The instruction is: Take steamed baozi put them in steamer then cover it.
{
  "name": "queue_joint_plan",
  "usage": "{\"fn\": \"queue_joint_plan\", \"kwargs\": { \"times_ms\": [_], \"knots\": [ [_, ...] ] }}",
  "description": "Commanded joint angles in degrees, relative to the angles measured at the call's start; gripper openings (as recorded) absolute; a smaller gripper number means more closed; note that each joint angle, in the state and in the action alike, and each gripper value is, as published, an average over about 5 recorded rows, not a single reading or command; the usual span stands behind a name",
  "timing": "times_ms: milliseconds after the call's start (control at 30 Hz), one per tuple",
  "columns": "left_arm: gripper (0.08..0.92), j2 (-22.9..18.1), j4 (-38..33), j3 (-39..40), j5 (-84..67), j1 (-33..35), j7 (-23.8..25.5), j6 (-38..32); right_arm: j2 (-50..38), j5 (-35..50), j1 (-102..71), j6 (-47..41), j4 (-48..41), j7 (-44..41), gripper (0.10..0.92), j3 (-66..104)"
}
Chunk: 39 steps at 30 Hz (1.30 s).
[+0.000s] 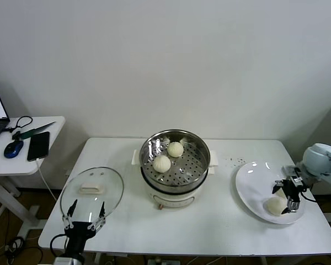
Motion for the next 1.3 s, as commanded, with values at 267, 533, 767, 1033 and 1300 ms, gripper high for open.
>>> {"fn": "queue_joint_plan", "kwargs": {
  "times_ms": [267,533,767,1033,1300],
  "knots": [
    [0.823,-0.01,0.5,-0.06,0.11,0.13,-0.03,-0.16,3.26,-3.83,-5.71,0.56,-3.7,-0.09,0.823,4.71],
    [0.823,0.09,0.44,0.15,0.33,-0.3,-0.05,0.19,4.15,-4.81,-4.96,0.99,-4.22,-0.48,0.795,4.22],
    [0.823,-0.02,0.46,0.33,0.29,-0.08,-0.02,-0.1,4.35,-4.82,-2.56,1.59,-4.27,-1.15,0.698,2.09],
    [0.823,0.14,0.37,0.39,0.13,-0.01,0.0,-0.13,5.13,-4.62,6.49,8.48,-3.53,-3.1,0.665,-1.29],
    [0.823,0.29,0.28,0.52,0.15,0.03,-0.15,-0.03,13.48,-8.13,29.97,27.07,-1.78,-7.9,0.67,-13.36]
  ]
}}
